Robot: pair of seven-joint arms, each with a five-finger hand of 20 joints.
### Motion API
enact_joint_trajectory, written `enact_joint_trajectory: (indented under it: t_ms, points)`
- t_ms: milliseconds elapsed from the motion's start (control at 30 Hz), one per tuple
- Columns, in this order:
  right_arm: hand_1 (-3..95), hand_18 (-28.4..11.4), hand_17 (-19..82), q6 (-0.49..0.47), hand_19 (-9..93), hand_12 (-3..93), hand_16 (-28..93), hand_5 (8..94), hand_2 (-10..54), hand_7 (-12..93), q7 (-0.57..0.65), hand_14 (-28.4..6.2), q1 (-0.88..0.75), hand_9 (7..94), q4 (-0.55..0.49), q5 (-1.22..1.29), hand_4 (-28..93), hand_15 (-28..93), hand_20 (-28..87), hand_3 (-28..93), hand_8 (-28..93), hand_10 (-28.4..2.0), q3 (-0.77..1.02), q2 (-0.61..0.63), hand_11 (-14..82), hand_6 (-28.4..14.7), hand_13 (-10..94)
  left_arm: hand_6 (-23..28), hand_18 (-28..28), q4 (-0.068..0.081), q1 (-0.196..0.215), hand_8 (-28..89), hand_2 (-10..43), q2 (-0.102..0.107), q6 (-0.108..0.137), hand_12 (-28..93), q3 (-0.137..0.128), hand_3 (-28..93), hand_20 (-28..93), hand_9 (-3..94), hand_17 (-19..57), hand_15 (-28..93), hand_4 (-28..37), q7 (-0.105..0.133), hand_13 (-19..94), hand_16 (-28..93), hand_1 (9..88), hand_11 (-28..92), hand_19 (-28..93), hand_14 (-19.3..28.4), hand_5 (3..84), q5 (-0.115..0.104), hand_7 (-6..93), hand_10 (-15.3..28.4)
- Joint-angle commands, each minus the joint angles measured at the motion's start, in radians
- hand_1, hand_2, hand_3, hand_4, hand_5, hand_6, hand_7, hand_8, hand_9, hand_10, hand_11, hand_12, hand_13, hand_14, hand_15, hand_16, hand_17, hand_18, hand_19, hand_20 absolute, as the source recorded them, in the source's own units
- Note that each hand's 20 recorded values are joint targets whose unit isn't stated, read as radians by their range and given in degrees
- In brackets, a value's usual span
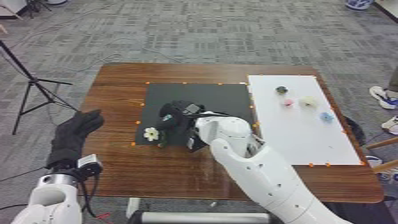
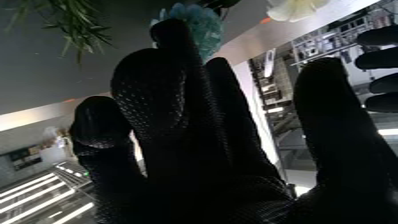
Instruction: Arrange flowers
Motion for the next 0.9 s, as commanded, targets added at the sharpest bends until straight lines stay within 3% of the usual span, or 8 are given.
enact_joint_trajectory:
  t_ms: [33,400,900]
  points:
    - [26.5,-26.3,39,0.019,89,13.1,33,45.9,7.4,12,0.006,-11.8,0.029,73.0,0.002,-0.004,-14,65,53,61,-8,-15.5,-0.006,-0.019,10.9,-4.7,76,3.5,8.8,-0.003,0.001,-7,14.8,-0.01,-0.006,13,0.005,68,13,49.0,4.4,21,-28.3,0.007,38,-1,21.5,22,6,17.2,50.2,0.0,17.2,13.9]
    - [26.7,-26.4,39,0.008,89,12.8,32,46.4,7.2,12,0.0,-11.7,0.034,71.8,-0.003,-0.003,-14,65,53,62,-8,-15.2,-0.004,-0.019,10.5,-4.6,76,3.4,8.8,-0.005,0.001,-7,14.8,-0.013,-0.002,13,0.008,68,13,49.0,4.4,21,-28.3,0.008,38,-1,21.5,22,7,17.2,50.1,0.001,17.3,13.8]
    - [27.6,-26.8,39,0.027,89,15.8,33,52.3,6.7,13,0.022,-12.1,0.123,76.0,-0.203,0.157,-14,66,54,61,-8,-15.4,0.076,0.126,13.8,-3.8,75,3.3,8.8,-0.01,0.005,-7,14.8,-0.011,0.007,13,0.005,68,13,49.1,4.3,21,-28.3,0.002,38,-1,21.6,22,7,17.2,50.3,0.002,17.2,13.8]
